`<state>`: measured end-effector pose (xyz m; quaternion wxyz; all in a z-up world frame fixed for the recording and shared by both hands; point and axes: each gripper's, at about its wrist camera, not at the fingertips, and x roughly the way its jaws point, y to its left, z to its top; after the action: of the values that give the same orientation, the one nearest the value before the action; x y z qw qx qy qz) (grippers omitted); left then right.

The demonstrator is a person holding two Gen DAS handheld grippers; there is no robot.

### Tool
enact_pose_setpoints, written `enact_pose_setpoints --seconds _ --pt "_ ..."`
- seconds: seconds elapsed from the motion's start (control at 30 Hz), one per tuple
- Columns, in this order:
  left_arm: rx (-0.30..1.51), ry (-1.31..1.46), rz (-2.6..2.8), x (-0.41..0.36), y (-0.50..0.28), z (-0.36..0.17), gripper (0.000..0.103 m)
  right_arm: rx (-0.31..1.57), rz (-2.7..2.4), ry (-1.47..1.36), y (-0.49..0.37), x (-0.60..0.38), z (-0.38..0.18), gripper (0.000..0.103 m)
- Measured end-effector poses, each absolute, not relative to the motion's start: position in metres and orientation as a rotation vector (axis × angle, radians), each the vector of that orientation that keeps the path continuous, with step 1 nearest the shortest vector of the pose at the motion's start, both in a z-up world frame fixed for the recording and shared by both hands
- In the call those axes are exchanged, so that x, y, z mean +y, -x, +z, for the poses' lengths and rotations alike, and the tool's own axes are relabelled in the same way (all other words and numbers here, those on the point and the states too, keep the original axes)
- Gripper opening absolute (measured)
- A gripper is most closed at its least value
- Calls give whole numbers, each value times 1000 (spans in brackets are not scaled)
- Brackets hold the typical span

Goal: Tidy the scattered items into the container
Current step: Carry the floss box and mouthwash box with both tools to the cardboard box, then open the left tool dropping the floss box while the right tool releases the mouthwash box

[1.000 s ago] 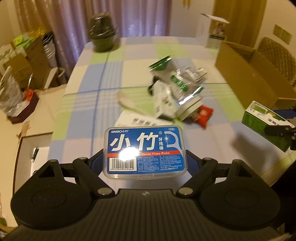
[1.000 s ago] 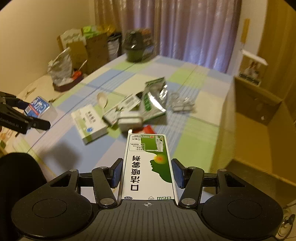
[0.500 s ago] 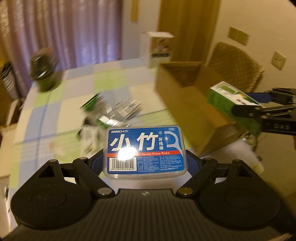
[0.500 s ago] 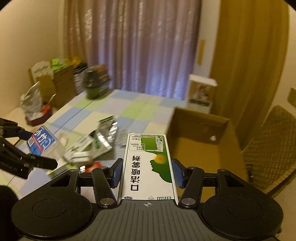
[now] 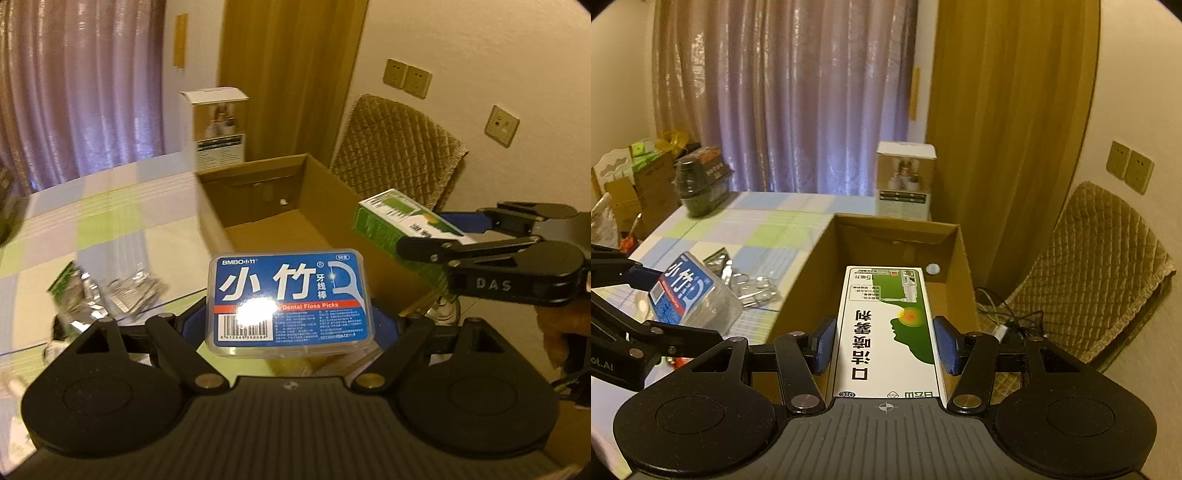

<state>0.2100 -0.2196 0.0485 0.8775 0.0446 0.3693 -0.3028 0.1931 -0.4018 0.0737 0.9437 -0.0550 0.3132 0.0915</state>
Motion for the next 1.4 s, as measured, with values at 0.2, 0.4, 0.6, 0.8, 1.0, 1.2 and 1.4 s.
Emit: enact_pose_setpoints --seconds 0.2,0.4,0.6,0.8,1.0,1.2,1.4 --pt "780 -115 -665 -245 -227 39 83 649 162 75 -207 -420 69 58" --pt "789 -133 -682 -262 -240 28 84 656 147 50 -223 -430 64 58" --pt "799 -148 -701 -279 -250 17 84 666 132 34 -232 -441 59 58" --pt "793 -189 -694 -282 -249 15 84 675 130 31 -235 -448 55 58" --pt "814 -179 -668 -271 -248 9 84 682 144 26 -237 -447 53 58" --pt "816 -165 -661 -263 -246 11 85 687 163 28 -240 -438 54 58" --pt "822 -138 -642 -252 -248 12 87 686 179 35 -246 -430 55 58"
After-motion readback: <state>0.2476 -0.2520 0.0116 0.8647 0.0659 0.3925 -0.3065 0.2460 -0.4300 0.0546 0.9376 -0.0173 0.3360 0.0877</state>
